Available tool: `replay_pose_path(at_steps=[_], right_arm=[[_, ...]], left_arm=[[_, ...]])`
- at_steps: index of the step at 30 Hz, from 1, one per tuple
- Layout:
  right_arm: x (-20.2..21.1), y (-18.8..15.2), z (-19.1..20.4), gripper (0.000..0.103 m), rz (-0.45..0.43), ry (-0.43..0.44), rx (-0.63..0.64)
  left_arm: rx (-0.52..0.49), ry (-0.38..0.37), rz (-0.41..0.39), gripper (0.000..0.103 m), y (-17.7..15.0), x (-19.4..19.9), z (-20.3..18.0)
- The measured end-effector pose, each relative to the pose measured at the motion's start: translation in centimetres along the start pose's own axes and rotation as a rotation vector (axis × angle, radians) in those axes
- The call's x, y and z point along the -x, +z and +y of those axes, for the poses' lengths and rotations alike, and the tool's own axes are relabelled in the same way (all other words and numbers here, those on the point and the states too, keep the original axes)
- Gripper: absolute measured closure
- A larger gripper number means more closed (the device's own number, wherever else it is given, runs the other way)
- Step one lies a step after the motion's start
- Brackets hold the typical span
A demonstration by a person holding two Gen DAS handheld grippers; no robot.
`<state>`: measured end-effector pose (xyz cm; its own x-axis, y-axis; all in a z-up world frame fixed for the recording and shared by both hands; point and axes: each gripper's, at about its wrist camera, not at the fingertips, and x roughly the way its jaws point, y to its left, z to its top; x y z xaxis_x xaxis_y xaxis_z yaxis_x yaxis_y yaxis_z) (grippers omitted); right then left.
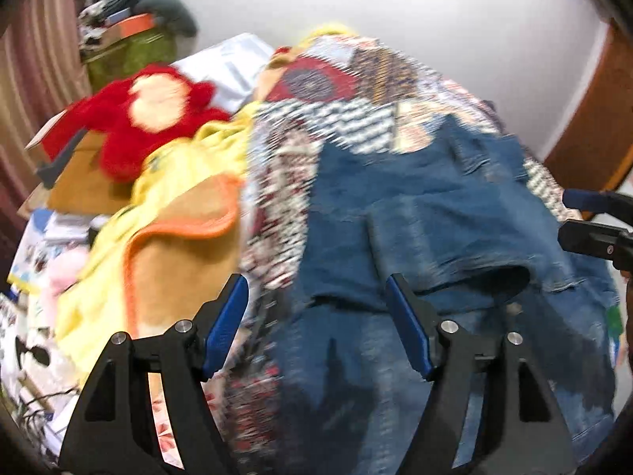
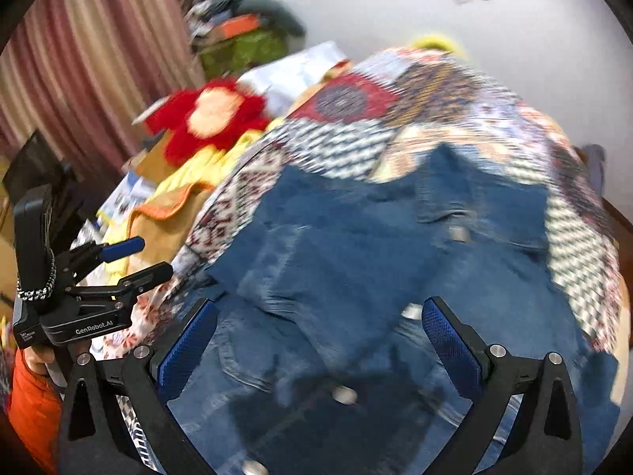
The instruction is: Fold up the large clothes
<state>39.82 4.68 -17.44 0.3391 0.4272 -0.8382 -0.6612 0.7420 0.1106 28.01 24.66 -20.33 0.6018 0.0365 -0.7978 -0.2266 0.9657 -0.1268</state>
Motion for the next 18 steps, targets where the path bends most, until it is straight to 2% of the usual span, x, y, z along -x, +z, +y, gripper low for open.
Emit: replay_pose_path(at_steps=[7,9,13,15,17,18], right_arm=[[-8.9,1.2,4.6,0.0,0.193,0.003,0.12],[-11.5,1.0,5.4,0.004,0.245,-0.035,0.161],[-14.9,0.4,5.8,0.009,0.294,-0.09,0.226],[-15.9,0.1,5.5,0.019,0.312,-0.115,0.238],[-16.3,-0.1,5.3,0.024,0.298,-0.127,0.257],[-16.2,-0.2,5.3,0.032,0.279,-0.13,0.263]], left_arm=[[0.032,0.005,0.057,0.032,-2.5,-1.9,2.4],[0.043,-0.005,0.067,0.032,-3.0,-2.2,2.6],[0.038,-0.011,0.078,0.032,-3.7,-2.6,2.8],[0.034,-0.001,0.081,0.032,-3.9,-2.9,2.8],[0.041,-0.007,0.089,0.032,-3.9,-3.3,2.9],[0.048,-0.012,0.093,0.032,-4.0,-3.4,2.9]])
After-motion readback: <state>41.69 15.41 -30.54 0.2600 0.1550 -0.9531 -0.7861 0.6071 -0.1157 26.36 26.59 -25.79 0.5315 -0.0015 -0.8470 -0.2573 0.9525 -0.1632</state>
